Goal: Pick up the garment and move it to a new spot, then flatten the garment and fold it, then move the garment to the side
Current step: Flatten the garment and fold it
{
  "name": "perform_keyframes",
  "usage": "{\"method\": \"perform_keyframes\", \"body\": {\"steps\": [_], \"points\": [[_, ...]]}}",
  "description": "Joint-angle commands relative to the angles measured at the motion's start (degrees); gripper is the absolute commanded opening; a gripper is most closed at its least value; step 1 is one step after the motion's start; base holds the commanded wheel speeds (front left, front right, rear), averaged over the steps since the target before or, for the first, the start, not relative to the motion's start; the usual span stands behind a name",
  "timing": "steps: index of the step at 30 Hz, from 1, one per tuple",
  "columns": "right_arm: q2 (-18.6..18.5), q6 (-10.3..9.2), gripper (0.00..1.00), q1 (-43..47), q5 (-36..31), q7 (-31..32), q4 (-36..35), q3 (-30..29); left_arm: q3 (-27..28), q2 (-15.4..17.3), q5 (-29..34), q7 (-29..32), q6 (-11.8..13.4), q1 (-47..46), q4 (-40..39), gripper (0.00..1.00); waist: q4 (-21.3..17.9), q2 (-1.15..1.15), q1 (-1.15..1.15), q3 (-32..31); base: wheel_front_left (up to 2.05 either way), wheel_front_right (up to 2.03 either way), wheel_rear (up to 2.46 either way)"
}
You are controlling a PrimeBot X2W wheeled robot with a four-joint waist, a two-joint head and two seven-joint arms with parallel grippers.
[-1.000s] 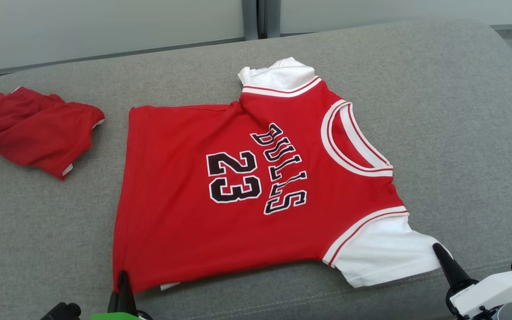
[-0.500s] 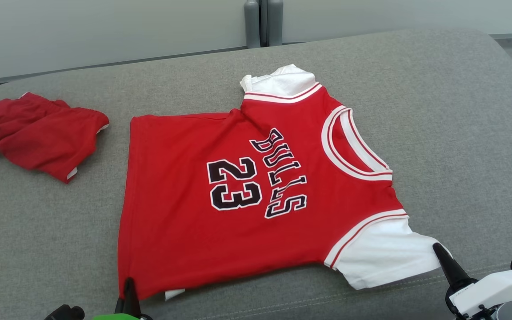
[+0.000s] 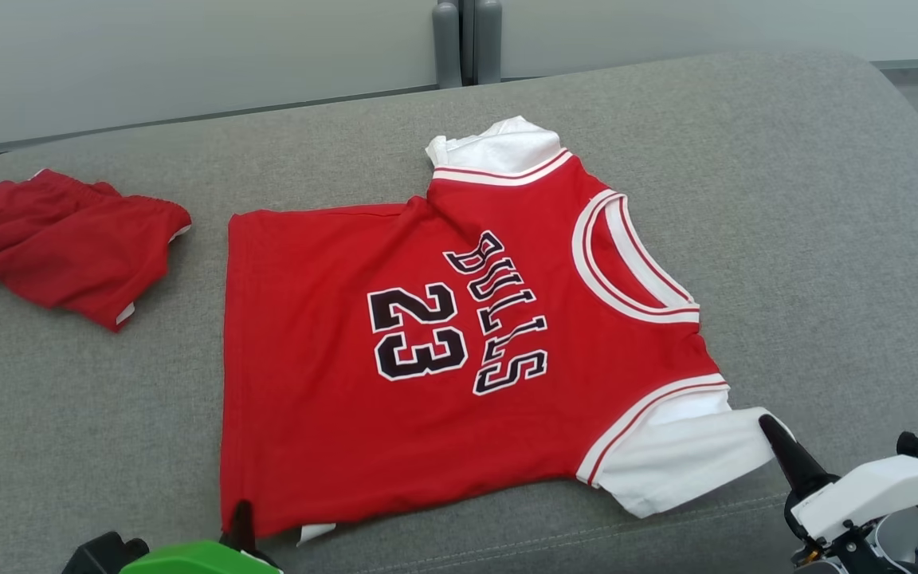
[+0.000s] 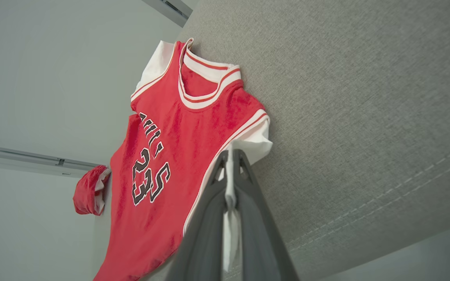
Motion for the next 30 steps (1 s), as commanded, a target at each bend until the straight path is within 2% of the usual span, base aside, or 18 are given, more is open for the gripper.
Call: {"method": "perform_keyframes", "body": {"steps": [1,11,18,24,30], "points": [[-0.1,0.02,0.00,-1.3,-0.6,0.6,0.4,-0.3,0.8,-0.1,-1.4,1.2,1.0,-1.3,-1.0,0.00,0.0,0.00,0.00,0.1,0.00,0.00,0.00],[-0.1,0.02,0.00,-8.8,-3.7,5.4,6.4,-3.2,4.5,-2.3,-7.5,6.2,7.0,-5.6,-4.9,0.00,0.4,0.00,0.00,1.3,0.00,0.00,0.00],[-0.1,0.02,0.00,-13.8,-6.3,7.0,9.8,-4.3,6.2,-3.3,-9.2,7.1,9.6,-8.9,-4.2,0.00,0.4,0.00,0.00,2.6,0.00,0.00,0.00],[-0.1,0.02,0.00,-19.9,-8.9,7.8,14.7,-4.7,8.6,-3.7,-10.1,6.0,10.8,-12.9,-0.9,0.00,-0.1,0.00,0.00,4.2,0.00,0.00,0.00],[-0.1,0.02,0.00,-26.1,-11.1,7.7,21.2,-4.8,9.2,-3.4,-9.5,5.2,10.4,-16.5,2.5,0.00,-0.4,0.00,0.00,5.7,0.00,0.00,0.00]]}}
